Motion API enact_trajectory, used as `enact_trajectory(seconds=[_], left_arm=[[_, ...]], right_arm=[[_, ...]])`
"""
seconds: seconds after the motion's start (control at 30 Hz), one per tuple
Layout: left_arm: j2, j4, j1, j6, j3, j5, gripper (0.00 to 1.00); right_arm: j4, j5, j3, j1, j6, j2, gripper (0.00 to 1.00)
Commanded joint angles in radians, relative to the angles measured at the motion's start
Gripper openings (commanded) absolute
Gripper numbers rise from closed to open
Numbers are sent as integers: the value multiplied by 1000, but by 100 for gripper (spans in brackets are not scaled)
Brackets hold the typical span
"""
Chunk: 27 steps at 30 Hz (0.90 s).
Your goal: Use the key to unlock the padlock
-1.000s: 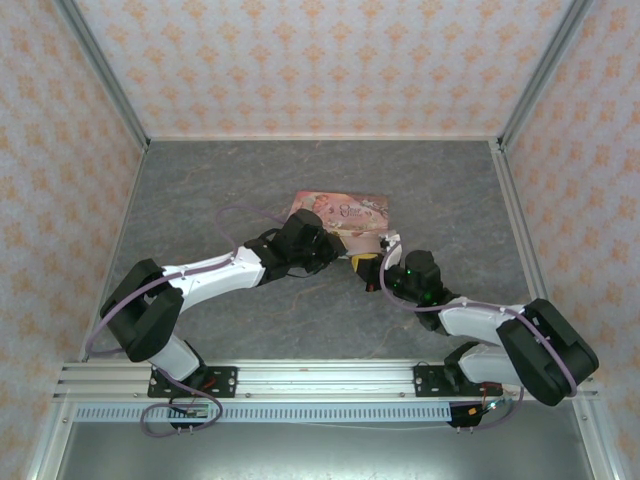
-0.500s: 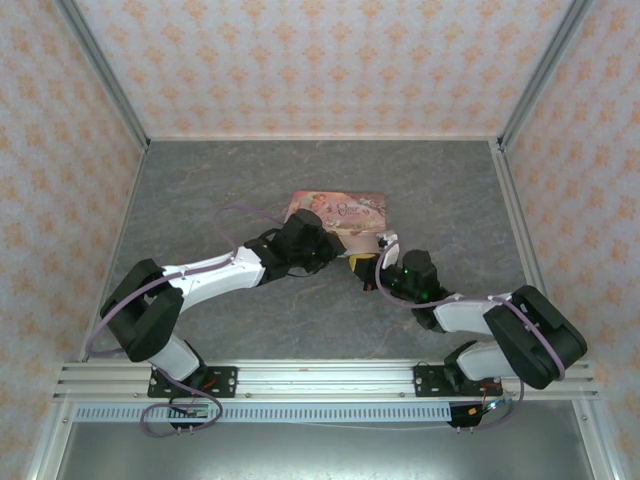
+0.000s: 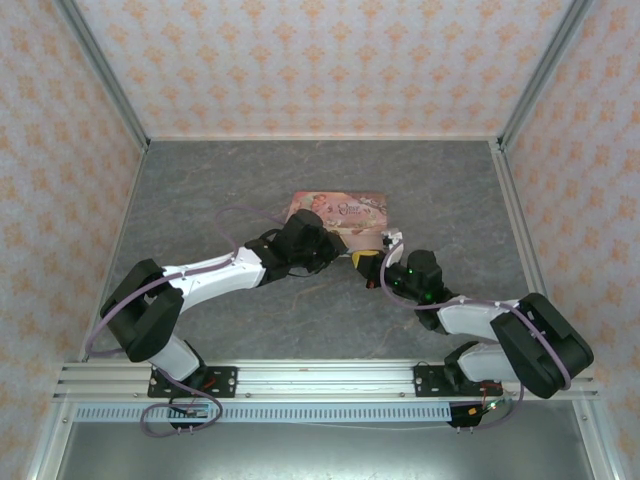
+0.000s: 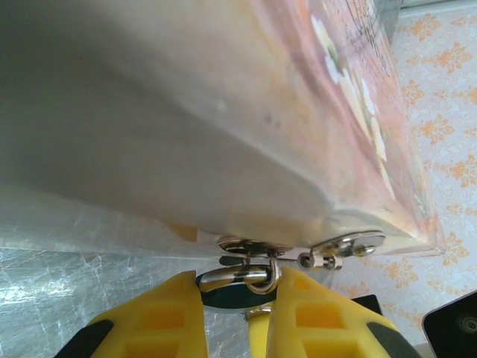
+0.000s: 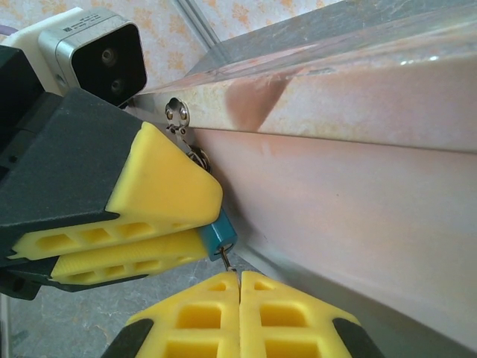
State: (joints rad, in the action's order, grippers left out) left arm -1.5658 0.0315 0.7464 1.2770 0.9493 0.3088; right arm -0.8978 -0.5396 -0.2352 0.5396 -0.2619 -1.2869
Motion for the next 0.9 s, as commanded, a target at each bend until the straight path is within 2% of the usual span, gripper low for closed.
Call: enact_trajectory(seconds=[0.0, 0.37, 0.67, 0.87], left_arm=[[20, 44, 22, 28, 30, 50, 13], [42, 91, 22, 103, 4, 13, 13], [38, 179, 22, 214, -38, 2, 12], [42, 183, 22, 235, -38, 1, 12]], right_arm=[[-40, -19, 9, -3, 13, 28, 0], [27, 5, 65, -22, 31, 98, 0], [30, -19, 89, -40, -25, 261, 0], [25, -23, 79, -41, -39, 253, 0]])
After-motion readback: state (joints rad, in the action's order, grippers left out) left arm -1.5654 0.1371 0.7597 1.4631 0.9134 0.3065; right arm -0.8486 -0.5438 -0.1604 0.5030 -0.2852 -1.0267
